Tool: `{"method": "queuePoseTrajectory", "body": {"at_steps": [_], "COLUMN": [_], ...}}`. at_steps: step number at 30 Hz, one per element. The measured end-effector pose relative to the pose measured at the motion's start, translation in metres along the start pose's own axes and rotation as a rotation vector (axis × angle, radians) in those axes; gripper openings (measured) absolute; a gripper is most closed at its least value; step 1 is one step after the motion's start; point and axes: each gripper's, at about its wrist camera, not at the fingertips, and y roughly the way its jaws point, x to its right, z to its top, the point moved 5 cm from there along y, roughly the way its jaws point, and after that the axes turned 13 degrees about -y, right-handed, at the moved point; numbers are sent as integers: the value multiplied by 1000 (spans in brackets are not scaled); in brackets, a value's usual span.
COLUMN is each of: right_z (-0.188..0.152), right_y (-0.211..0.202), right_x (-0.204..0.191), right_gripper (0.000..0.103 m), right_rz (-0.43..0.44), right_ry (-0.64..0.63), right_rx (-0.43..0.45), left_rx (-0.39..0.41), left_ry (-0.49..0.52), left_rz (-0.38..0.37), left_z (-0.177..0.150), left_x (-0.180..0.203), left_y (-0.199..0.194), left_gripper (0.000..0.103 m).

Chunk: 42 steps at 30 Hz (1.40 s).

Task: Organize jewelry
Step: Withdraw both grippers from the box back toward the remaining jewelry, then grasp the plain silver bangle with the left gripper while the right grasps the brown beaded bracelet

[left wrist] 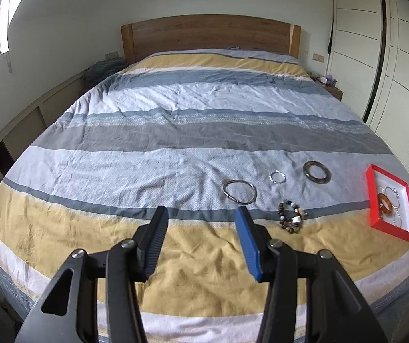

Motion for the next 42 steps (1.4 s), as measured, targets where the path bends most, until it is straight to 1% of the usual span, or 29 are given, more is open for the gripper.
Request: {"method": "queuePoseTrajectory", "body": {"at_steps": [6,11,16,21,26,29,31,32,36,39,42], "right_z": [15,31,40,38,29,26,25,24,23,22,21], "right_y": [76,139,194,237,263,270,275,276,279,279,278], "right_x": [-12,-23,-29,-36,-44,-47,-49,-50,-48,-46,-46], "right_gripper": [39,39,39,39,39,39,39,39,40,40,39], "right_rz": [71,135,183,220,234,232,227,222,224,231,227], "right_ry": [-12,-17,-14,-9,-31,-39,-48,-54,-43,-43,-46], "right_rx": [-57,-95,-128,-167,-202,-198,-191,-188,-165,-156,-150], "left_rx": [-94,-137,-157,-195,-238,-236,-230,-227,-231,-228,-228], "left_ry": [-34,-76,-91,-95,-114,-131,-125,-124,-165,-140,-88], "left_rz": [22,27,28,34,45,48,53,50,-7,7,39], "left_z": [-8,-2,8,5,-11,-16,-19,-19,-15,-16,-20], "left_x": [1,5,14,19,16,16,18,18,15,18,26], "left_y": [75,129,170,207,235,243,246,246,240,241,244], "left_gripper": [47,47,47,47,47,47,47,47,47,47,46]}}
